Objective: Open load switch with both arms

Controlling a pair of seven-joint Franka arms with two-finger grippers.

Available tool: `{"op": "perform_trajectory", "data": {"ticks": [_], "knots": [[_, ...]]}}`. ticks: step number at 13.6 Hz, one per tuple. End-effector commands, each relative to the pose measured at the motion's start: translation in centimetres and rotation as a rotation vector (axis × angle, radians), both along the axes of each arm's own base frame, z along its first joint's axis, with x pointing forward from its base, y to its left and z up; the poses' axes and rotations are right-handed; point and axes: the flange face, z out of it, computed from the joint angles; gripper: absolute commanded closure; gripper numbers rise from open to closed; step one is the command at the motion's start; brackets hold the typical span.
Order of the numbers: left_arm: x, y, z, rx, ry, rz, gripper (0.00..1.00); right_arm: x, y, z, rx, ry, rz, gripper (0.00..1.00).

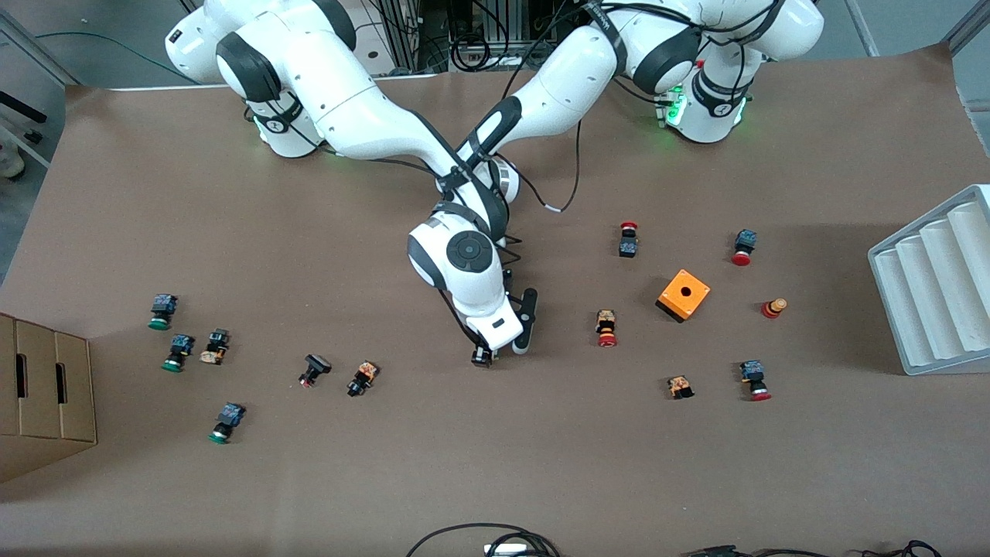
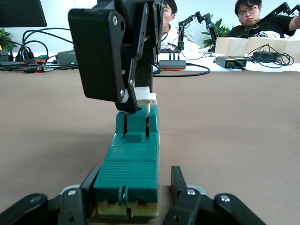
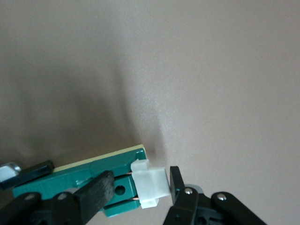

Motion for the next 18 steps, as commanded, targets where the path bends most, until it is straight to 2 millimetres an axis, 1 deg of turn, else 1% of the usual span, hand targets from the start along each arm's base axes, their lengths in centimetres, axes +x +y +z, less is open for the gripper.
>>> {"op": "perform_trajectory", "data": {"ticks": [1, 7, 15, 16, 18], "knots": [[-2.5, 1.2, -3.5, 0.022, 0.061, -0.007, 0.34, -1.0, 0.4, -0.3, 0.007, 0.024, 0.005, 0.44], [-2.5, 1.1, -3.4, 0.021, 0.060, -0.007, 0.34, -1.2, -0.2, 0.1, 0.000, 0.034, 0.006, 0.44], [-2.5, 1.1, -3.4, 0.021, 0.060, -0.007, 0.34, -1.5, -0.1, 1.0, 0.006, 0.034, 0.009, 0.45], [-2.5, 1.1, -3.4, 0.021, 0.060, -0.007, 0.34, -1.6, -0.3, 0.8, 0.001, 0.039, 0.010, 0.45], [-2.5, 1.1, -3.4, 0.021, 0.060, -0.007, 0.34, -1.6, -0.3, 0.9, 0.001, 0.039, 0.011, 0.45]]}}
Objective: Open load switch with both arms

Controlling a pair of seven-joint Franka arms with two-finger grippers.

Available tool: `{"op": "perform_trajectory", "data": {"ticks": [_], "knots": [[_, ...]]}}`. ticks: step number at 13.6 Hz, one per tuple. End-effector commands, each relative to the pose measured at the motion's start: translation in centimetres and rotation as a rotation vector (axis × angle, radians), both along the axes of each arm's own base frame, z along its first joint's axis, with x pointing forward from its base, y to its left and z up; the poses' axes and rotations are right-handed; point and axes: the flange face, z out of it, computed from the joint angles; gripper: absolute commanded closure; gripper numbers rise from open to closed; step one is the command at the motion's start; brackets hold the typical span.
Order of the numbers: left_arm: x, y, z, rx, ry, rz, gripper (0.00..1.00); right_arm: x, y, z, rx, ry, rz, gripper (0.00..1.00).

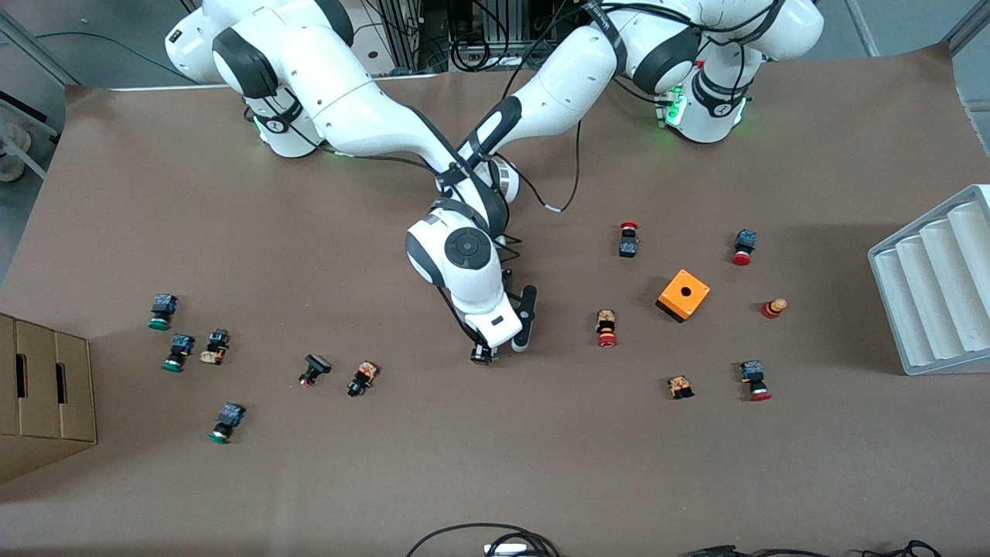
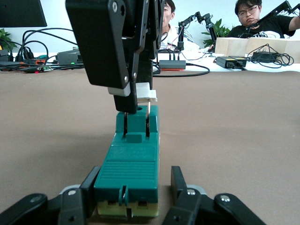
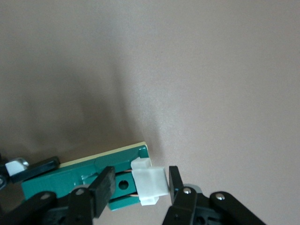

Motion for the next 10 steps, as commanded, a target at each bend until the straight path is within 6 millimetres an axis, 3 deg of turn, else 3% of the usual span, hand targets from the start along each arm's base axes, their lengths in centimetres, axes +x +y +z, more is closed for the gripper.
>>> {"op": "perform_trajectory", "data": {"ticks": [1, 10], "knots": [[-2.49, 1.13, -3.35, 0.021, 0.060, -0.006, 0.34, -1.43, -0.10, 0.29, 0.000, 0.034, 0.010, 0.45], [-2.52, 1.16, -3.44, 0.023, 0.060, -0.008, 0.34, -2.25, -0.13, 0.20, -0.002, 0.049, 0.009, 0.46]]}}
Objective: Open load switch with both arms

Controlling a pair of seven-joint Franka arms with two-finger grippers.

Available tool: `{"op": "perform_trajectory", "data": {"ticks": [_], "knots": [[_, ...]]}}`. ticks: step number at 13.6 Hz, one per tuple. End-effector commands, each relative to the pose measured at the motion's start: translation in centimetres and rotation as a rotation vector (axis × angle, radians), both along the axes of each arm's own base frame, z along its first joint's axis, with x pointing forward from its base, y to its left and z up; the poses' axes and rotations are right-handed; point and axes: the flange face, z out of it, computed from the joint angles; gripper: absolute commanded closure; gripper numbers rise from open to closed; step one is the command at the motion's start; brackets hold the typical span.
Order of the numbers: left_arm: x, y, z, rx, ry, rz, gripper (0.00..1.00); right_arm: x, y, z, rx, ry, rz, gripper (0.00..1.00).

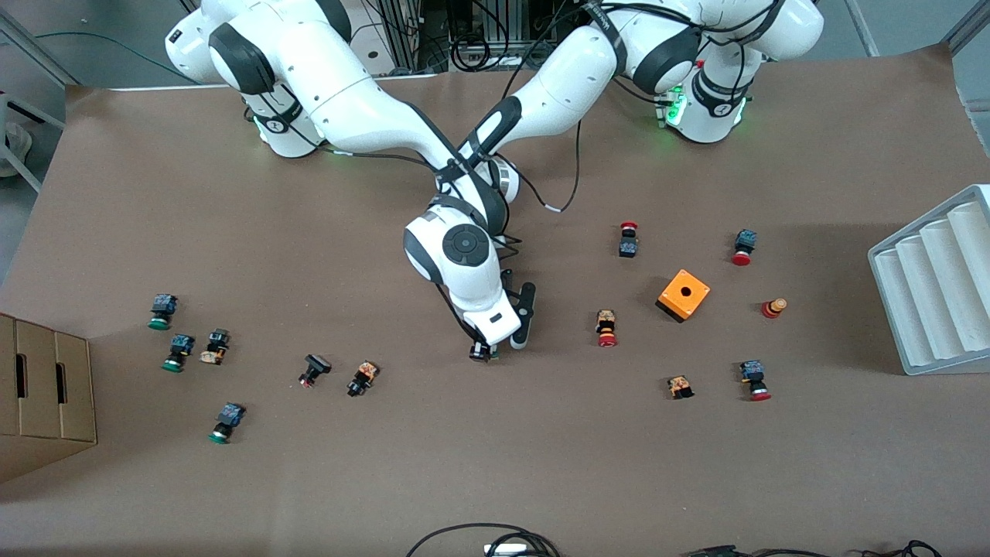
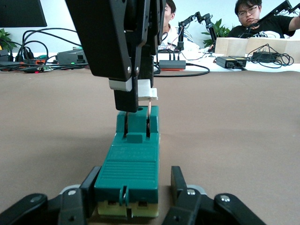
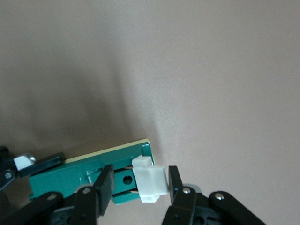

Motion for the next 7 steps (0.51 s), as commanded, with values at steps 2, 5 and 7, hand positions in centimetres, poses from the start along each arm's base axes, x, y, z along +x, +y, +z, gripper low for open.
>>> {"op": "perform_trajectory", "data": {"ticks": [2, 5, 7], "knots": [[-2.52, 1.17, -3.45, 0.022, 0.061, -0.006, 0.34, -2.00, 0.00, -0.22, -0.004, 0.046, 0.009, 0.46], [-2.52, 1.16, -3.44, 0.022, 0.061, -0.007, 0.34, -2.23, -0.28, -0.31, -0.008, 0.052, 0.008, 0.46], [-2.49, 1.13, -3.35, 0.021, 0.061, -0.006, 0.34, -2.33, -0.23, -0.38, -0.009, 0.053, 0.007, 0.46]]}}
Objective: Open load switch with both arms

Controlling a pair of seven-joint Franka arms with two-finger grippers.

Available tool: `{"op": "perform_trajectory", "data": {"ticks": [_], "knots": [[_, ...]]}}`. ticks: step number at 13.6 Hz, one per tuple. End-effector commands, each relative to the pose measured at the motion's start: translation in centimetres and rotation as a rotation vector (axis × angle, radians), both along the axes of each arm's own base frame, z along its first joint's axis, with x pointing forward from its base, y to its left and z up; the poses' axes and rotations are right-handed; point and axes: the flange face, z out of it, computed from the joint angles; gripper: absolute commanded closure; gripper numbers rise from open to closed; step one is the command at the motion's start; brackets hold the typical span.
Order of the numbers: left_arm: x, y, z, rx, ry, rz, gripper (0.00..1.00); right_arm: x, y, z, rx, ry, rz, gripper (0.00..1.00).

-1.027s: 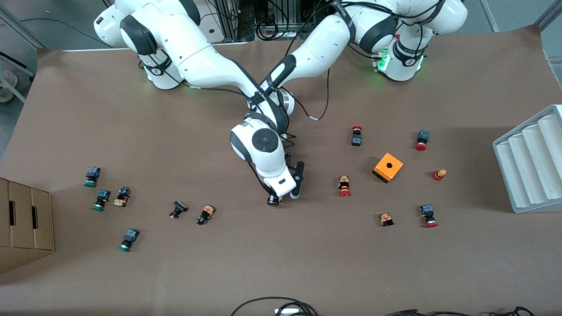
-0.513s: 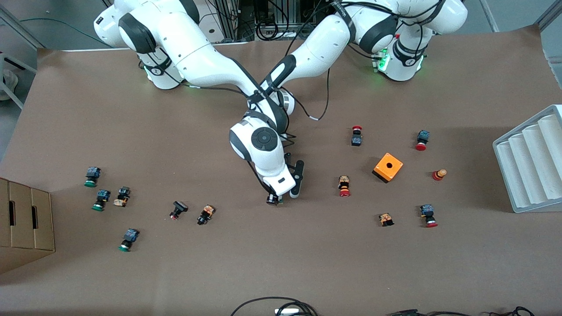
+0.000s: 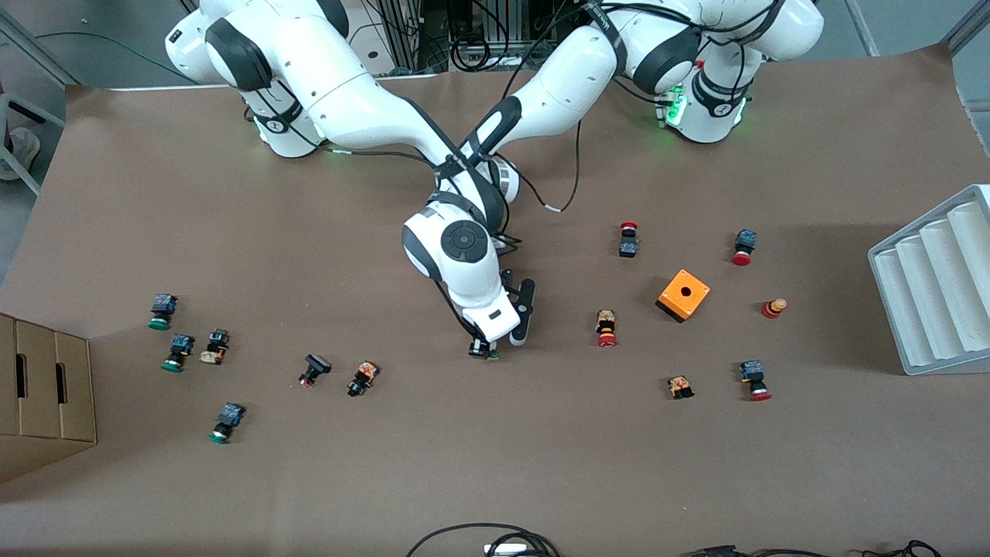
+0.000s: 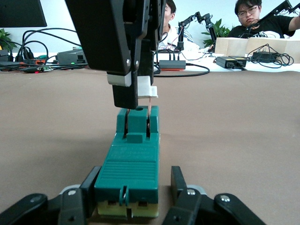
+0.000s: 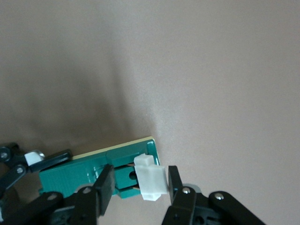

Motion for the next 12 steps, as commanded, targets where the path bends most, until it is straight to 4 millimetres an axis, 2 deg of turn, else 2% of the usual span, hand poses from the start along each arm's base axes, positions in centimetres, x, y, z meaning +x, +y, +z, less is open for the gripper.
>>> {"op": "perform_trajectory", "data": {"ticks": [1, 12], "knots": [[-2.46, 1.07, -3.29, 0.020, 0.059, -0.007, 0.34, -2.02, -0.17, -1.17, -0.015, 0.051, 0.007, 0.47], [-2.36, 1.10, -3.28, 0.020, 0.058, -0.008, 0.34, -2.30, -0.03, -0.77, -0.012, 0.051, 0.007, 0.48]]}}
